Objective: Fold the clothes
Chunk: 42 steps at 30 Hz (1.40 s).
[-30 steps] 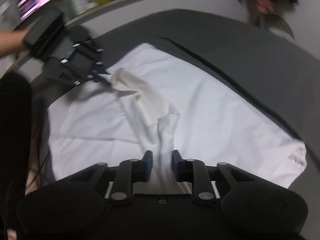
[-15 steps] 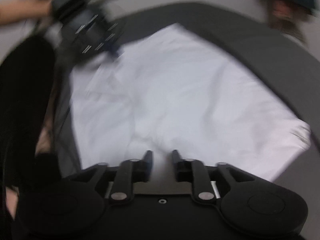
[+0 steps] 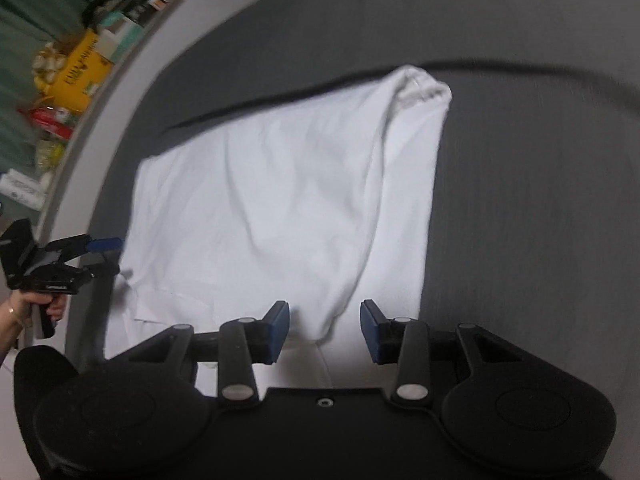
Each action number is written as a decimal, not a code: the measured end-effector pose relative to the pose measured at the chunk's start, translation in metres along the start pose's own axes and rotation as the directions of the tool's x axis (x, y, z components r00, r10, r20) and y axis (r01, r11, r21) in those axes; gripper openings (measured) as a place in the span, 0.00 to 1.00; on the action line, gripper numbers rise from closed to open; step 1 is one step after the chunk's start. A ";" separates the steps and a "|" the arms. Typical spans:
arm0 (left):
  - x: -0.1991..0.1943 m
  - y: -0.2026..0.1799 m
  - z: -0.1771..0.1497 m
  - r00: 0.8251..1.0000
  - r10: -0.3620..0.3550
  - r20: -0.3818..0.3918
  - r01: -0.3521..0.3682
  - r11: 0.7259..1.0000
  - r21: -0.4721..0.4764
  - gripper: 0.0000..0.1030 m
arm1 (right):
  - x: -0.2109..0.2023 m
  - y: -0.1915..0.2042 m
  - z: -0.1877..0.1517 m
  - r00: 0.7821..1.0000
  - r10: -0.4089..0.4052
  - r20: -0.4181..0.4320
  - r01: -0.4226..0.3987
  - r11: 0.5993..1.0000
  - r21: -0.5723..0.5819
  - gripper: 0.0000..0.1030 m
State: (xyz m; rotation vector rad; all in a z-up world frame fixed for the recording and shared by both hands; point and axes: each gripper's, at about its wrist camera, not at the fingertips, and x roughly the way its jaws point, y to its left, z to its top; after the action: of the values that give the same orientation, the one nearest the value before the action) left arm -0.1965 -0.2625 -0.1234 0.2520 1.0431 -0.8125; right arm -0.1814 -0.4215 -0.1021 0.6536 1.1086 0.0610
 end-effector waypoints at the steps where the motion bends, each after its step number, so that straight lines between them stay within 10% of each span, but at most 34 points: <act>1: 0.005 -0.002 0.000 1.000 0.011 -0.015 -0.011 1.000 0.000 0.46 | 0.003 0.000 0.000 1.000 -0.010 -0.006 0.010 1.000 0.003 0.37; 4: 0.015 -0.006 -0.001 0.998 0.042 -0.040 -0.041 0.999 0.011 0.34 | 0.002 -0.001 -0.002 1.000 -0.024 -0.004 0.024 1.000 -0.004 0.09; 13: 0.012 0.001 -0.013 0.997 0.041 -0.062 -0.041 0.999 0.005 0.23 | 0.001 -0.006 -0.006 0.998 -0.064 0.002 0.064 0.998 -0.023 0.04; 21: -0.011 0.028 -0.001 0.998 -0.031 0.057 0.037 0.994 -0.104 0.37 | -0.023 0.009 0.009 0.985 -0.124 0.124 0.138 0.984 -0.112 0.58; 24: -0.018 0.041 0.012 0.990 0.041 0.135 -0.020 0.987 -0.159 0.88 | -0.030 0.007 0.029 0.969 -0.165 0.184 0.192 0.971 -0.140 0.58; 32: 0.016 0.096 0.056 0.985 0.121 0.122 -0.057 0.900 -0.432 0.88 | -0.011 -0.025 0.088 0.970 -0.143 0.198 0.156 0.986 -0.054 0.59; 42: 0.058 0.099 0.074 0.989 0.097 0.113 -0.045 0.919 -0.393 0.88 | 0.005 -0.060 0.098 0.979 -0.013 0.204 0.017 1.000 -0.018 0.70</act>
State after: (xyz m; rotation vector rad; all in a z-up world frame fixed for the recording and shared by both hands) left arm -0.0629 -0.2619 -0.1532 -0.1020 1.0420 -0.5320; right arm -0.1126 -0.5131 -0.1095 0.6198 0.9140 -0.0078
